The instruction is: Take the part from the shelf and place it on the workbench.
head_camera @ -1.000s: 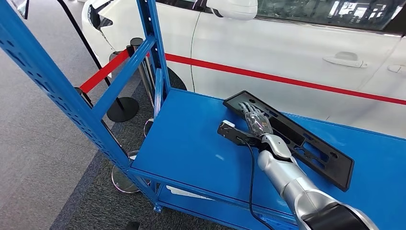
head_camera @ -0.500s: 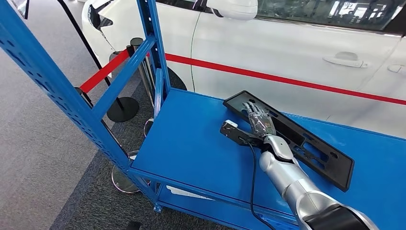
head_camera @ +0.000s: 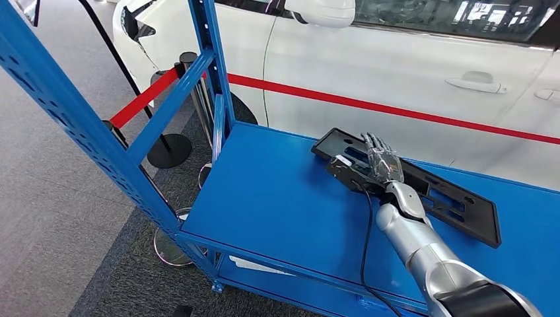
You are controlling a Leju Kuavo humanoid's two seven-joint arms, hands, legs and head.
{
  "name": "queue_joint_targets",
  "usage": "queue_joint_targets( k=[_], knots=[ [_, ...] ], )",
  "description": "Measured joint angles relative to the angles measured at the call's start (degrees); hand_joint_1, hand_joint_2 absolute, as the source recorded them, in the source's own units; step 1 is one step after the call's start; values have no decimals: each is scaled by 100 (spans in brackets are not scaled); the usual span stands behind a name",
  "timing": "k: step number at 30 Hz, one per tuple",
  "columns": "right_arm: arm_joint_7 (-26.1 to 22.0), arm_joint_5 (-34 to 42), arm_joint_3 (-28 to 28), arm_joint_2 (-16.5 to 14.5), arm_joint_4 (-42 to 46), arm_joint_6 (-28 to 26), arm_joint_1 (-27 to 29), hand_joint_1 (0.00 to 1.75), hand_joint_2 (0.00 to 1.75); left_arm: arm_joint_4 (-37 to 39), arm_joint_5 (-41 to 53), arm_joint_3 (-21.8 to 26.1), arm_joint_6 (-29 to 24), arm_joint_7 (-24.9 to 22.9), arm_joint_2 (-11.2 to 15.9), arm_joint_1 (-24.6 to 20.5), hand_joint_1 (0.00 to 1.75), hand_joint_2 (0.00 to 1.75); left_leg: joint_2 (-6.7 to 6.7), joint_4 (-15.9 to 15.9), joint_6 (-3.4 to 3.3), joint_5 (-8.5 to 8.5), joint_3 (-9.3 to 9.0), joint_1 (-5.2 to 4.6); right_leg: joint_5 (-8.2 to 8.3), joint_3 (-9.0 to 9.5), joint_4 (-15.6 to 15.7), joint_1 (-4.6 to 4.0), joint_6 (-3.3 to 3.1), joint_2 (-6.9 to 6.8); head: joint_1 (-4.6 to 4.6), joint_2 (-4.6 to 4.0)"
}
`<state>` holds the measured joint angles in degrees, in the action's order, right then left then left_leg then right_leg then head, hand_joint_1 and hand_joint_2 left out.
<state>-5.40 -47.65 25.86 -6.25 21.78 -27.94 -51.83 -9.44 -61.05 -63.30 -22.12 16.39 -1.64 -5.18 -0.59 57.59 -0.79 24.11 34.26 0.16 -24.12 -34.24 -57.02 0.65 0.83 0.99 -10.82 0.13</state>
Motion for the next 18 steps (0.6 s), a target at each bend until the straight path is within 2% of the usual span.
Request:
queue_joint_targets(
  k=[18],
  knots=[
    [-515,93,-350,21,246,266,-170,0,175,0,-193,33,-75,115,1,7,0,175,0,0,0,0,2,1,0,-1,-3,-2,0,-1,0,0]
  ],
)
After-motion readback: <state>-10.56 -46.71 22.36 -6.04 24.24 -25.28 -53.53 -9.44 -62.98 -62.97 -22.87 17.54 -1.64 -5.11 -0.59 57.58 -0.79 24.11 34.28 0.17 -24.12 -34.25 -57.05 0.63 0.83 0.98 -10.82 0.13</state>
